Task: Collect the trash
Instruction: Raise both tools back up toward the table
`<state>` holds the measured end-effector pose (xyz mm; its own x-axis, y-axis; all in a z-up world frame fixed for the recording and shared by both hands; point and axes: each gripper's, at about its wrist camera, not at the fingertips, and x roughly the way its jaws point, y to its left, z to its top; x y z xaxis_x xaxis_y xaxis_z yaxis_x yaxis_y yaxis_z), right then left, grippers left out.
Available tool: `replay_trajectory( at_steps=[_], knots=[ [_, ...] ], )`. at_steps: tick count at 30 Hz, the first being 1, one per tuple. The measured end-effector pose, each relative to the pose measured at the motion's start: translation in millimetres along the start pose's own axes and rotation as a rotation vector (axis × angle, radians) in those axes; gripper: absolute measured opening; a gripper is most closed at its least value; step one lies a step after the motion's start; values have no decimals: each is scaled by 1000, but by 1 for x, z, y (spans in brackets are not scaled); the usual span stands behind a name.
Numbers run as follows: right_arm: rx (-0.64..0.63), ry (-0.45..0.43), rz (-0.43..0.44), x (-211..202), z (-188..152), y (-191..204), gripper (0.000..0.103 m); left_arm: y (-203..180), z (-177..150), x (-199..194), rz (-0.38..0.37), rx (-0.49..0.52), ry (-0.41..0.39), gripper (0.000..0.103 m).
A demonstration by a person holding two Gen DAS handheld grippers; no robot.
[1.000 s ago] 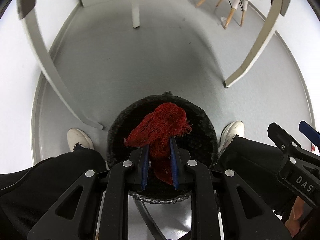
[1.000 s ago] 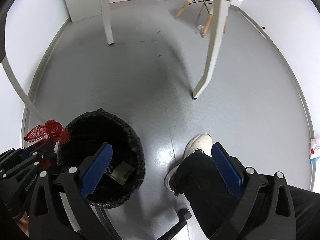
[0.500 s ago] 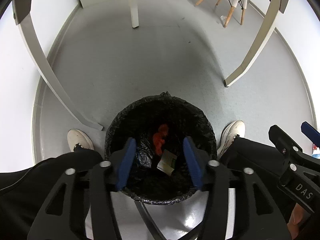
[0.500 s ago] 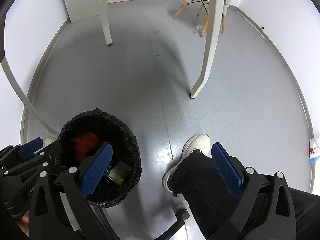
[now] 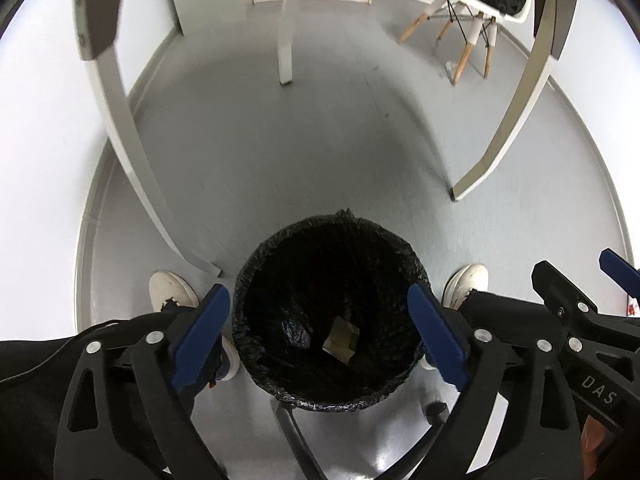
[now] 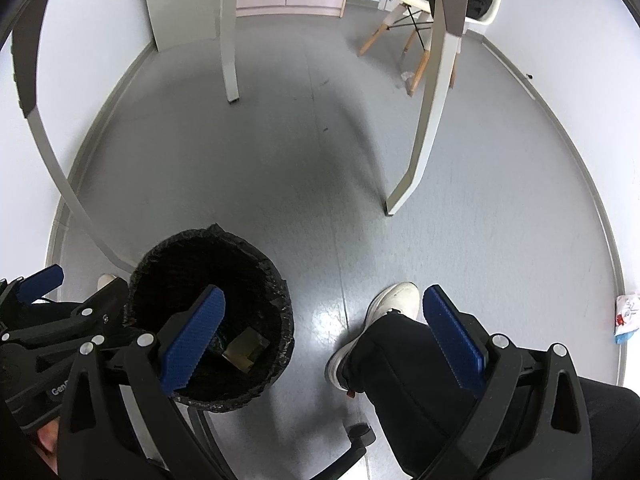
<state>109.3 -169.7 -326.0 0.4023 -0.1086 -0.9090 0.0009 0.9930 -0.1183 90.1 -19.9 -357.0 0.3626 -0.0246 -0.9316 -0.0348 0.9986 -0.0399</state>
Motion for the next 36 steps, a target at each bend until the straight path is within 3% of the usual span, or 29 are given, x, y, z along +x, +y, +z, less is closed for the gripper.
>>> replay_trajectory(
  at_steps=[10, 18, 28, 36],
  knots=[
    [6, -76, 29, -41, -4, -2, 95, 16, -12, -51, 39, -25, -105, 97],
    [6, -117, 29, -71, -13, -11, 95, 36, -25, -97, 15, -62, -171, 97],
    [-4, -242, 37, -148, -37, -11, 95, 49, -48, -155, 12, -68, -244, 97],
    [48, -250, 49, -190, -41, -14, 95, 60, -51, -199, 15, -94, -276, 97]
  ],
)
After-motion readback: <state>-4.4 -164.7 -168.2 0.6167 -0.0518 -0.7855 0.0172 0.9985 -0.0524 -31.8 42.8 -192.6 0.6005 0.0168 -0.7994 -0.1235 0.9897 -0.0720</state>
